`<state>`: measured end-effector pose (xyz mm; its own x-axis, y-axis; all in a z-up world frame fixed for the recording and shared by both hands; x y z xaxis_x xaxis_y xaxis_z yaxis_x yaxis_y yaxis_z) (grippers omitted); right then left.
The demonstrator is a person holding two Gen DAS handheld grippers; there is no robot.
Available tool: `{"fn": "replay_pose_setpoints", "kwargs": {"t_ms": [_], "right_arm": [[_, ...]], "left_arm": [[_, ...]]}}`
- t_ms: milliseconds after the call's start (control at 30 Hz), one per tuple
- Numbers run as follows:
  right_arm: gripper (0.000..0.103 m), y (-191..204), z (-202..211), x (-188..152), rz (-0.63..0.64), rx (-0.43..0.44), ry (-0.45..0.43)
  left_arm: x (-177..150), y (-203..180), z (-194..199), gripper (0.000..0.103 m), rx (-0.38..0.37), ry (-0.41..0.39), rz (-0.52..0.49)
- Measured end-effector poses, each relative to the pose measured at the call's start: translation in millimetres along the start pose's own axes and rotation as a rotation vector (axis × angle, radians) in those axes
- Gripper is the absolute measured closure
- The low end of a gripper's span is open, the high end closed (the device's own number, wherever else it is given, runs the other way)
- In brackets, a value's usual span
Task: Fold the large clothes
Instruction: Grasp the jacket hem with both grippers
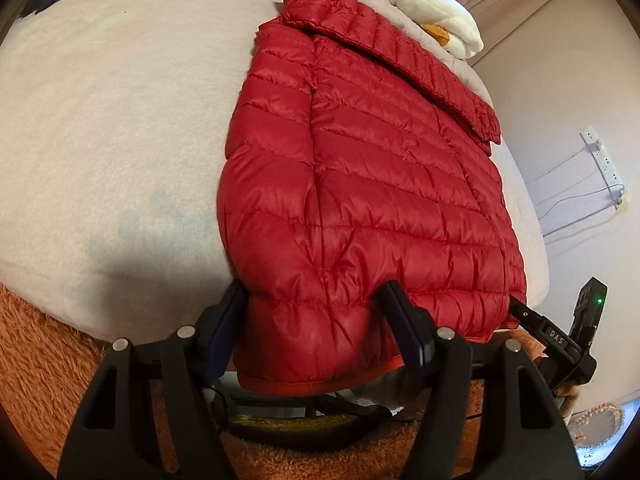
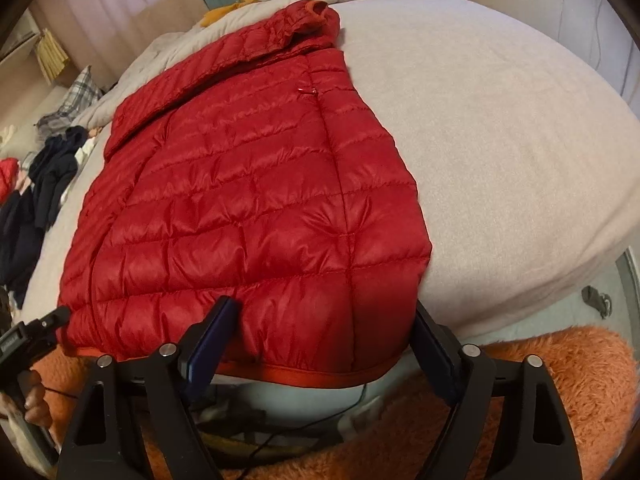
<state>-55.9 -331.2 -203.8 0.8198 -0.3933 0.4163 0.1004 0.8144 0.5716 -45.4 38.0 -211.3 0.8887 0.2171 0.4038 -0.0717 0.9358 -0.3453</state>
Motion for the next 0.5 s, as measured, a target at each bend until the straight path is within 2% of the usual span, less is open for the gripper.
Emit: {"fn": "replay_pose_setpoints", "kwargs": {"t_ms": [167,233,267,300,333,367,500], "right_arm": [[0.030,2,-2,-1,0.009,0.008,-0.003],[0.035,4,-4,0,0.003,0.015,-0.003],[0.038,4,-4,0,0.004,0.020,-0.003],[0.045,6,-5,1,0.009,0.025,-0.003],[0.051,8,-4,1,0.018,0.038,-0.004],[0.054,10,-4,0,0.023,0.046,-0.005],[0.075,12,-1,2,0.026,0.078,-0.013]], "left_arm": [[1,-3,-2,0.035,-0.014,-0.005,-0.020],[1,-3,-2,0.036,-0.010,-0.004,-0.013],[1,-3,-2,0.041,-0.006,-0.004,-0.008],[1,-4,-2,0.052,-0.002,-0.005,-0.002],[1,-4,-1,0.059,-0.007,-0.007,0.005],[1,-5,-1,0.068,-0.023,-0.005,0.012],[0,-10,5,0.082,-0.037,-0.025,0.016]]}}
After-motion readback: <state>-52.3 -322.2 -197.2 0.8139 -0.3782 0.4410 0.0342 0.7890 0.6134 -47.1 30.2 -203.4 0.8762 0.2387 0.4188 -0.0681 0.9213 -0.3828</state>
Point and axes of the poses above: each gripper's, at about its wrist camera, not at the fingertips, and z roughly against the way its jaws point, y to its left, x to its top, the point moved 1 cm from there along -z, roughly the way its jaws point, and after that the axes turned 10 degrees about x, right-handed, at the moved point
